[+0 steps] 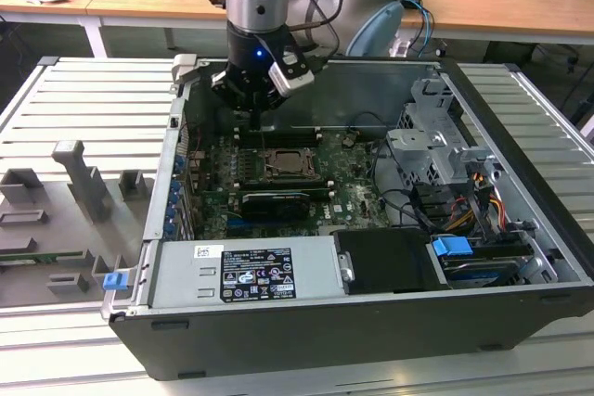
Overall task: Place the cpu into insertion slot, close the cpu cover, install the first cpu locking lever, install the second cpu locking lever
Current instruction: 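Install the first cpu locking lever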
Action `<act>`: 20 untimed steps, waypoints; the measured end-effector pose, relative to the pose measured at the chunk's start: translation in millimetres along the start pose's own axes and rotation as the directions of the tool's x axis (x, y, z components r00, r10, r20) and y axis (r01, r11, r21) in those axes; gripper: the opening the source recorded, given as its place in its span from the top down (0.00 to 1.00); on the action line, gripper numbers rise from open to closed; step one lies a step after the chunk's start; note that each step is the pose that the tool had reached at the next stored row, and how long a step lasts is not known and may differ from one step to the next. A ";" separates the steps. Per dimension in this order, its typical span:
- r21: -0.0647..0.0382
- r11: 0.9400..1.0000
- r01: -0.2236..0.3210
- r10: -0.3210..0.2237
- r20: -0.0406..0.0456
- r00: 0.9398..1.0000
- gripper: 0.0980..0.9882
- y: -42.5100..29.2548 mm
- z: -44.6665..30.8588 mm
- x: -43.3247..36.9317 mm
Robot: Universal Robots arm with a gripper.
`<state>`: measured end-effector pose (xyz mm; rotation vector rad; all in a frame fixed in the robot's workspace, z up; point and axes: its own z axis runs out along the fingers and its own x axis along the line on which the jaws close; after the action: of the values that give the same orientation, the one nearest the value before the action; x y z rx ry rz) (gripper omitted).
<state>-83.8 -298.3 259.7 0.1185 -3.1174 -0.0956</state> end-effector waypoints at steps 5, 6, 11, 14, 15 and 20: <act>0.000 1.000 -0.001 0.001 0.000 1.000 0.99 -1.1 -0.3 -14.4; 0.000 1.000 -0.001 0.001 0.000 1.000 0.99 -1.4 -0.3 -18.6; 0.000 1.000 -0.002 0.002 0.000 1.000 0.99 -2.2 0.6 -28.3; 0.000 1.000 -0.002 0.002 0.000 1.000 0.99 -2.5 1.7 -31.5; 0.000 1.000 -0.002 0.002 0.000 1.000 0.99 -2.6 2.0 -31.9; -0.002 1.000 -0.002 0.002 0.001 1.000 0.99 -2.8 4.1 -32.9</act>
<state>-50.9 -298.4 254.9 0.1152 -3.1179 -0.0986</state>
